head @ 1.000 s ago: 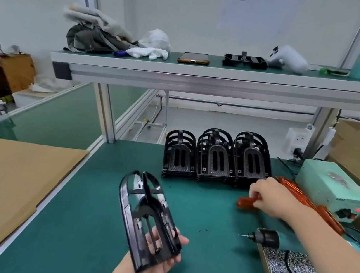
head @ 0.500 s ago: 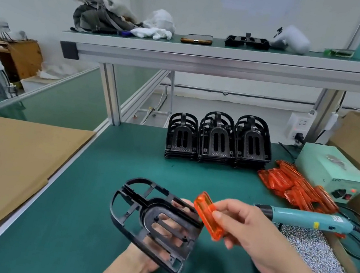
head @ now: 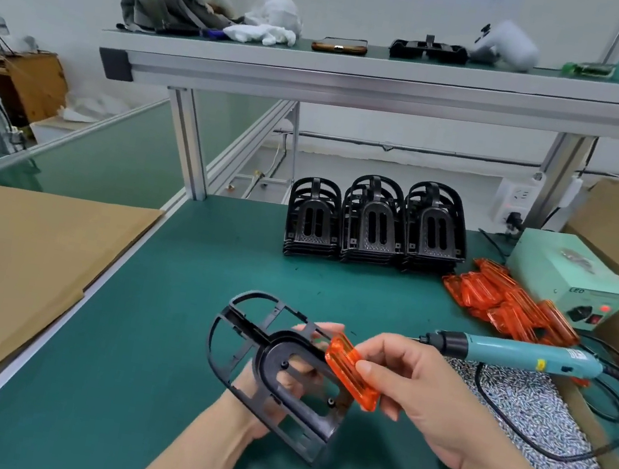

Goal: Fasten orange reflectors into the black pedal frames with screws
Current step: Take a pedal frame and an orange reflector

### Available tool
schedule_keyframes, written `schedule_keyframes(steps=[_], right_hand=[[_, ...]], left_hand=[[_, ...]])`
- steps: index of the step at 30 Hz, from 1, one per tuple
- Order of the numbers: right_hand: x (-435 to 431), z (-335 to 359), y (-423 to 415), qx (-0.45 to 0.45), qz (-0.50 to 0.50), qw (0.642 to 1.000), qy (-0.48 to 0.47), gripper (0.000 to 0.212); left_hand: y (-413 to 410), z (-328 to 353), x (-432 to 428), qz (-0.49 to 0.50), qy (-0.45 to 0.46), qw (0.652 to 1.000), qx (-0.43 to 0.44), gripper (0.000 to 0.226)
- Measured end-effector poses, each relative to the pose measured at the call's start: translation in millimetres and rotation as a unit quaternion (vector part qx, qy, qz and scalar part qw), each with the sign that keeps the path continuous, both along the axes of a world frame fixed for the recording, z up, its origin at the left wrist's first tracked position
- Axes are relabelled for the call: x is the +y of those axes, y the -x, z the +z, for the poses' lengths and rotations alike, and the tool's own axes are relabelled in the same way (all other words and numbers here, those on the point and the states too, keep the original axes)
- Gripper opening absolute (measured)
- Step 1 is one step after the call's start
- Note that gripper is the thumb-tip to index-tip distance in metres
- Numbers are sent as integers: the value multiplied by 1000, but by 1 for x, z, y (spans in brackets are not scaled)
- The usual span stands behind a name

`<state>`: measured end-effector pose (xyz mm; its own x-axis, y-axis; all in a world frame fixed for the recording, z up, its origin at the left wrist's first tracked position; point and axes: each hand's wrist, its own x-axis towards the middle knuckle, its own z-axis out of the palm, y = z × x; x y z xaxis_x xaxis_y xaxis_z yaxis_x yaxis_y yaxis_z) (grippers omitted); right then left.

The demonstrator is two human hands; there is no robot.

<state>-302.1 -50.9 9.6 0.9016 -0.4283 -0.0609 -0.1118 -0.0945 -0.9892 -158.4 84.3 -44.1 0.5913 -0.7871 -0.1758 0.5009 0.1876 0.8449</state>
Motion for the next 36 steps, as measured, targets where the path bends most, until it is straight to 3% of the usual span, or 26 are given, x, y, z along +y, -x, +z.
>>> schedule_keyframes(steps=[3, 6, 8, 10, 14, 18, 21, 24, 25, 28, 30, 34, 36], right_hand=[[-5, 2, 3, 0, 0, 1000, 8, 8], [-10, 2, 4, 6, -9, 1000, 12, 8], [-14, 0, 4, 15, -20, 999, 25, 8], [-17, -2, 4, 22, -23, 999, 38, 7], [-17, -9, 1, 45, -31, 995, 86, 11], [-18, -15, 1, 67, -36, 992, 101, 14], [-11, -24, -1, 72, -46, 996, 26, 13], [4, -37, -4, 51, -123, 990, -37, 13], [8, -41, -6, 40, -147, 987, -43, 13], [18, -47, -10, 5, -198, 979, -49, 14], [19, -46, -10, -3, -210, 976, -54, 15], [16, -41, -4, 39, -189, 981, -12, 17], [13, -37, -1, 64, -179, 981, 36, 14]], left_hand=[[-18, 8, 6, 24, -45, 997, -58, 63], [-44, 0, 23, 57, -5, 996, 61, 63], [-57, -7, 36, 42, 3, 996, 75, 69], [-59, -8, 43, 13, -7, 1000, 19, 62], [-50, -14, 35, 28, -115, 983, -137, 21], [-51, -13, 24, 83, -164, 969, -166, 17], [-54, -7, 9, 144, -192, 952, -191, 26], [-47, 0, -7, 161, -150, 957, -189, 19], [-44, 2, -10, 152, -130, 964, -178, 25], [-35, 0, -14, 75, -122, 980, -141, 91], [-29, -7, -13, 51, -146, 976, -155, 105], [-35, -5, -11, 69, -219, 944, -237, 60], [-45, 1, -10, 35, -235, 933, -270, 59]])
